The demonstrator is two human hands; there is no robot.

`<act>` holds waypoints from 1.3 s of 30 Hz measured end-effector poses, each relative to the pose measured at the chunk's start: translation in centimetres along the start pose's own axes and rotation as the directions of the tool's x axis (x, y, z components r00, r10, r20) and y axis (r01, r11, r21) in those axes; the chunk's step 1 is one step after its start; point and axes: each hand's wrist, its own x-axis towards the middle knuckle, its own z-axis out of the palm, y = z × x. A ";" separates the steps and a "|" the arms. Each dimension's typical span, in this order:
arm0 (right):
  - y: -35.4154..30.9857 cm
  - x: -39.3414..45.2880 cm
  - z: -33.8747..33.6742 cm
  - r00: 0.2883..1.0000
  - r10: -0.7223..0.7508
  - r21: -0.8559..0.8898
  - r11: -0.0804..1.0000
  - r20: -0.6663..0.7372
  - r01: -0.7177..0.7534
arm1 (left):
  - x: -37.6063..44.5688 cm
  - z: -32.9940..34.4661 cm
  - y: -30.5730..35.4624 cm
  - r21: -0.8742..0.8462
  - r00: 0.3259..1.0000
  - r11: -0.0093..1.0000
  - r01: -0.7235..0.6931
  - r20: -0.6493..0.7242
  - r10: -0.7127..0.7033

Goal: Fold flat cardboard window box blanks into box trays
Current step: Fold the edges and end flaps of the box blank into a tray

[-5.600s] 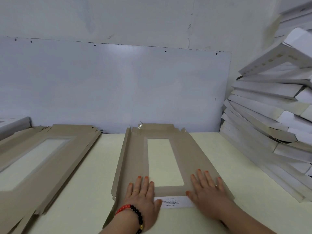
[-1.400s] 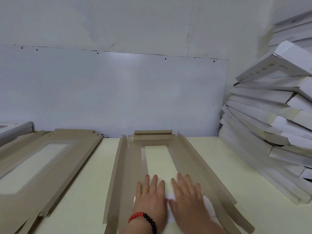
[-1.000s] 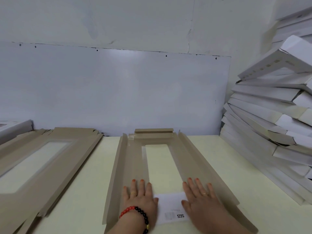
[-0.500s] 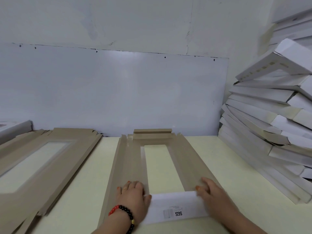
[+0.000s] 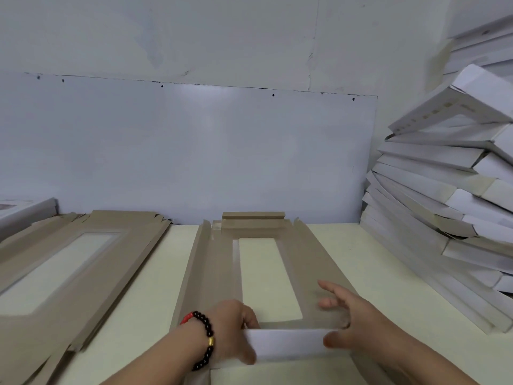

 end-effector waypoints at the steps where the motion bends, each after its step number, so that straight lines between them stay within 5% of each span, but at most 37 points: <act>1: 0.0 -0.5 0.0 0.999 -0.011 -0.031 0.999 0.033 0.012 | -0.6 0.2 0.5 0.110 1.000 0.994 -0.023 -0.008 0.024; 4: 1.0 -1.3 0.8 0.987 -0.047 -0.177 0.981 0.157 0.075 | -1.8 1.4 1.7 0.376 0.999 0.926 -0.039 0.029 0.031; 8: 3.3 -2.3 2.8 0.990 -0.094 -0.524 0.841 0.104 0.135 | -2.2 3.3 2.2 0.512 0.999 0.859 -0.005 0.043 -0.019; 11: 2.4 -2.8 4.4 0.994 -0.112 -0.527 0.844 0.018 0.105 | -2.3 4.5 2.1 0.575 0.999 0.818 -0.018 0.051 -0.014; 14: 2.3 -4.0 5.5 0.993 -0.117 -0.458 0.882 0.019 0.113 | -2.4 4.4 2.3 0.512 0.999 0.859 0.025 0.018 -0.040; 16: 1.3 -3.0 5.6 0.966 -0.253 -0.710 0.670 0.060 0.219 | -2.3 4.0 2.3 0.450 1.000 0.893 0.025 0.002 -0.029; 17: 0.7 -2.6 5.5 0.948 -0.317 -0.714 0.655 0.036 0.246 | -2.2 3.8 2.2 0.431 1.000 0.902 0.015 0.001 -0.017; 19: 0.1 -2.1 5.6 0.949 -0.286 -0.826 0.498 0.134 0.266 | -2.0 3.5 2.0 0.420 1.000 0.908 0.012 -0.025 -0.001; 25: 1.3 0.7 5.9 0.975 -0.218 -0.766 0.618 0.046 0.174 | -0.1 4.7 1.3 0.342 0.997 0.938 0.048 -0.071 -0.025; 30: 0.8 1.2 7.5 0.926 -0.377 -0.894 0.422 -0.021 0.152 | 1.4 5.4 0.9 0.430 0.983 0.901 0.052 -0.179 0.029; 33: -0.6 1.8 8.9 0.926 -0.366 -0.869 0.484 -0.097 0.101 | 2.5 6.1 1.1 0.425 0.966 0.902 0.074 -0.257 0.041; 37: -2.0 4.3 12.1 0.972 -0.199 -0.658 0.749 -0.123 0.071 | 4.0 7.0 1.0 0.338 0.944 0.934 0.115 -0.329 0.003; 39: -1.9 4.9 13.0 0.977 -0.175 -0.609 0.791 -0.121 0.066 | 4.4 7.1 0.7 0.311 0.941 0.942 0.127 -0.339 -0.015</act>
